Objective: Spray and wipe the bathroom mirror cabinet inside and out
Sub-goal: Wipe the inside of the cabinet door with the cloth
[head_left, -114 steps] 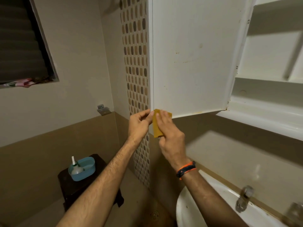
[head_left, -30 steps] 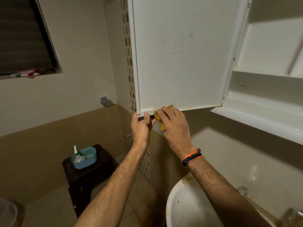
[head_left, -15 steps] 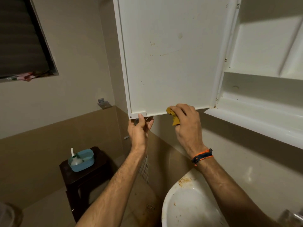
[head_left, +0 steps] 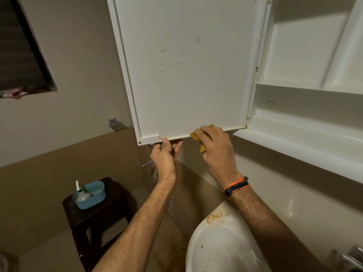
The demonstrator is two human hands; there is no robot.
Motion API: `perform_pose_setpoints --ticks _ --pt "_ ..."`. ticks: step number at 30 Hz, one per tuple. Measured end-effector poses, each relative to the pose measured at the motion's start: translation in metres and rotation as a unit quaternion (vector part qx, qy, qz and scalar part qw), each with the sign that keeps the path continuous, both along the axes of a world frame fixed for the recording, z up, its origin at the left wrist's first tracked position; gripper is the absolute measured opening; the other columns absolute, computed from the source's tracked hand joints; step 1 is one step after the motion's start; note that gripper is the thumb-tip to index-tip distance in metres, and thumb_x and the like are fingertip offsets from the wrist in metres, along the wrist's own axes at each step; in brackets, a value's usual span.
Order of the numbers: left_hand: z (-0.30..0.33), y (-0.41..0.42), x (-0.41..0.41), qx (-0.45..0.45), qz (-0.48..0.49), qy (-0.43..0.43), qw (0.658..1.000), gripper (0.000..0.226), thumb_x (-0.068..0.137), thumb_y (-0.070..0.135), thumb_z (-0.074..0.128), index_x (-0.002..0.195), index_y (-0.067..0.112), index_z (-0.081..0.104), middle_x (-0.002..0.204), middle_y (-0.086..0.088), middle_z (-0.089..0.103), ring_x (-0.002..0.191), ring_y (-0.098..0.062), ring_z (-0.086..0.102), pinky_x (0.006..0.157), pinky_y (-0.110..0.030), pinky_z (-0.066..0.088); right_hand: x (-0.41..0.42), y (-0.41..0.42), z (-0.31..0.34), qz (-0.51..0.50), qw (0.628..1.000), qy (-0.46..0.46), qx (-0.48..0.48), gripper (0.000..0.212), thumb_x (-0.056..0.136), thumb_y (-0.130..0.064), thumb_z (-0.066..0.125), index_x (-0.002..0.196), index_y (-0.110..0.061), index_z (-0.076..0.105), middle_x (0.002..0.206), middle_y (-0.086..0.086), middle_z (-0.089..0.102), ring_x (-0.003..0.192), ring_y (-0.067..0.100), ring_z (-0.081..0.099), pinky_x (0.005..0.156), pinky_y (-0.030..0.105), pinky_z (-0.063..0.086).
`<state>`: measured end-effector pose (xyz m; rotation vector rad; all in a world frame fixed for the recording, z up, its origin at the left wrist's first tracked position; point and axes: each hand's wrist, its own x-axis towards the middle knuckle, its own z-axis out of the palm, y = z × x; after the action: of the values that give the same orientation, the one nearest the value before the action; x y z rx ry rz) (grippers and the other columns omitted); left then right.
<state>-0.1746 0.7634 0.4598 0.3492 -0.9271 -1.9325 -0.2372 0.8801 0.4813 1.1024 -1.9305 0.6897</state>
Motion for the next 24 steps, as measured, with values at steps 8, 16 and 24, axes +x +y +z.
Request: perform_pose_setpoints --ticks 8,16,24 --pt "0.0 0.015 -0.009 -0.002 -0.024 -0.026 0.999 0.033 0.1 0.014 0.05 0.121 -0.011 0.047 0.095 -0.011 0.07 0.073 -0.01 0.07 0.101 -0.044 0.05 -0.038 0.037 0.004 -0.043 0.996 -0.064 -0.054 0.04 0.071 0.014 0.059 0.101 -0.007 0.073 0.102 0.01 0.067 0.091 0.034 0.059 0.078 0.039 0.045" --pt "0.006 0.047 -0.04 -0.049 -0.066 -0.056 0.995 0.03 0.103 0.021 0.044 0.089 -0.002 0.056 0.071 -0.008 0.054 0.064 -0.012 0.054 0.061 -0.024 0.048 -0.005 0.009 0.003 0.045 0.998 -0.014 -0.034 0.027 0.08 -0.011 0.054 0.1 -0.007 0.072 0.101 0.008 0.068 0.094 0.026 0.062 0.085 0.035 0.046" --pt "0.008 0.047 -0.056 0.008 -0.046 -0.018 0.999 0.023 0.103 0.019 0.041 0.108 -0.002 0.048 0.099 -0.025 0.058 0.097 -0.033 0.065 0.091 -0.037 0.056 -0.041 0.045 0.007 -0.033 0.998 -0.04 -0.027 0.038 0.069 0.009 0.054 0.1 -0.004 0.072 0.101 0.011 0.068 0.093 0.032 0.063 0.083 0.036 0.046"
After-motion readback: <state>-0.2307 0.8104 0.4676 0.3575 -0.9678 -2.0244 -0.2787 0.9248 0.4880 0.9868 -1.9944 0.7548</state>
